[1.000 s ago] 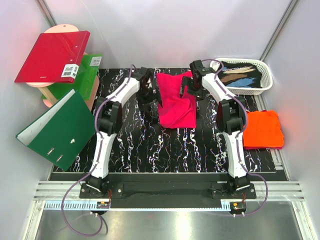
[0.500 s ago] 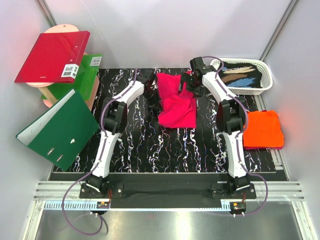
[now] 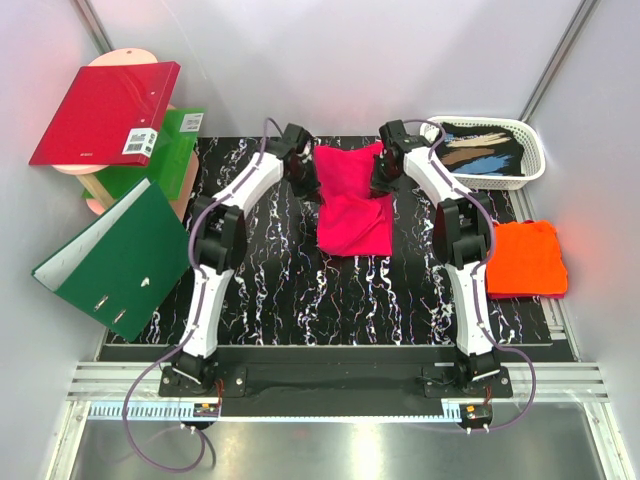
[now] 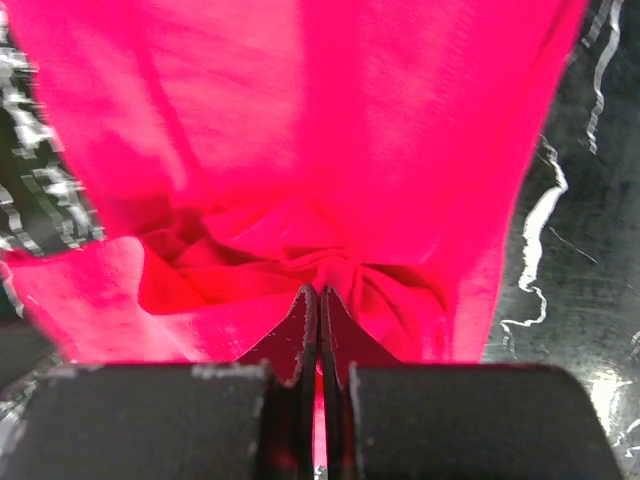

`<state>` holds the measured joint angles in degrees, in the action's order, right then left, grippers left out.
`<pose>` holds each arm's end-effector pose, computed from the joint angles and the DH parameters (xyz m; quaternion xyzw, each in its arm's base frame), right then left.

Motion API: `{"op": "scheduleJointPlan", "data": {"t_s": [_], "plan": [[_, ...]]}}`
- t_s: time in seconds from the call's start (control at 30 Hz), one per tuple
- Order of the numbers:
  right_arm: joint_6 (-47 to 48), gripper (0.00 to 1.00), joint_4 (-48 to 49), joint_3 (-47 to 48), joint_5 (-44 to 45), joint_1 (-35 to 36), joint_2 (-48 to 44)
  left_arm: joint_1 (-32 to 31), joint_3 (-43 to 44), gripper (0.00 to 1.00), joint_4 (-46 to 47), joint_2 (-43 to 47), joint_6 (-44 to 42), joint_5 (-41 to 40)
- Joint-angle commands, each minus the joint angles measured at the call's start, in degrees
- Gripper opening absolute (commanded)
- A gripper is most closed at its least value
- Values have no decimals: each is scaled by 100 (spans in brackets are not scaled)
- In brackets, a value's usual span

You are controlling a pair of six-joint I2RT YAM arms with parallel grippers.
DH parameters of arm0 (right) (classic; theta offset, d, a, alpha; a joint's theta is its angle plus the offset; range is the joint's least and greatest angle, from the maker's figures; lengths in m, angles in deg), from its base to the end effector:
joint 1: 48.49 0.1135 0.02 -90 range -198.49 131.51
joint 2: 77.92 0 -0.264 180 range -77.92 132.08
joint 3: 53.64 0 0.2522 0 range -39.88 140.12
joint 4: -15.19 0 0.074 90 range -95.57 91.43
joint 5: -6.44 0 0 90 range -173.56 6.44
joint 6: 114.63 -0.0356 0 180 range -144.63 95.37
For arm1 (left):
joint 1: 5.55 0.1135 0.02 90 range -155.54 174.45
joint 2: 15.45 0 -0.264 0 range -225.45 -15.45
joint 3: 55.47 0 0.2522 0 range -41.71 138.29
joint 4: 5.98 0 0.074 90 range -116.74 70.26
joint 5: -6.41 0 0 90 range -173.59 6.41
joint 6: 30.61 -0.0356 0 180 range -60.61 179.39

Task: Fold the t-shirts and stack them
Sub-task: Fold the folded rectangular tshirt in 1/3 of the way

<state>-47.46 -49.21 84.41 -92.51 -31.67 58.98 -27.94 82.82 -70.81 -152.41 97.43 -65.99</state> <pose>0.4905 0.1540 0.2015 0.0328 0.9695 0.1496 0.1912 0.4705 -0.2055 0.2029 -0.0962 0.9577 -0.2427 0.1208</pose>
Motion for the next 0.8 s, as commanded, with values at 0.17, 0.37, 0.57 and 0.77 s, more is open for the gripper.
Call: {"op": "scheduleJointPlan", "data": {"t_s": [0.17,0.37,0.57,0.77], "plan": [[-248,0,484,-887,868,-21,-989,-2,387,0,238,575,-78,-460],[-433,0,835,-1467,1334,-38,-1367,7,625,0,246,197,1,-310],[-652,0,1424,-1961,1668,-38,-1702,7,897,0,246,-172,-34,-161],[-828,0,1679,-2049,2028,-38,-1535,24,1231,0,255,-471,54,-108]]}}
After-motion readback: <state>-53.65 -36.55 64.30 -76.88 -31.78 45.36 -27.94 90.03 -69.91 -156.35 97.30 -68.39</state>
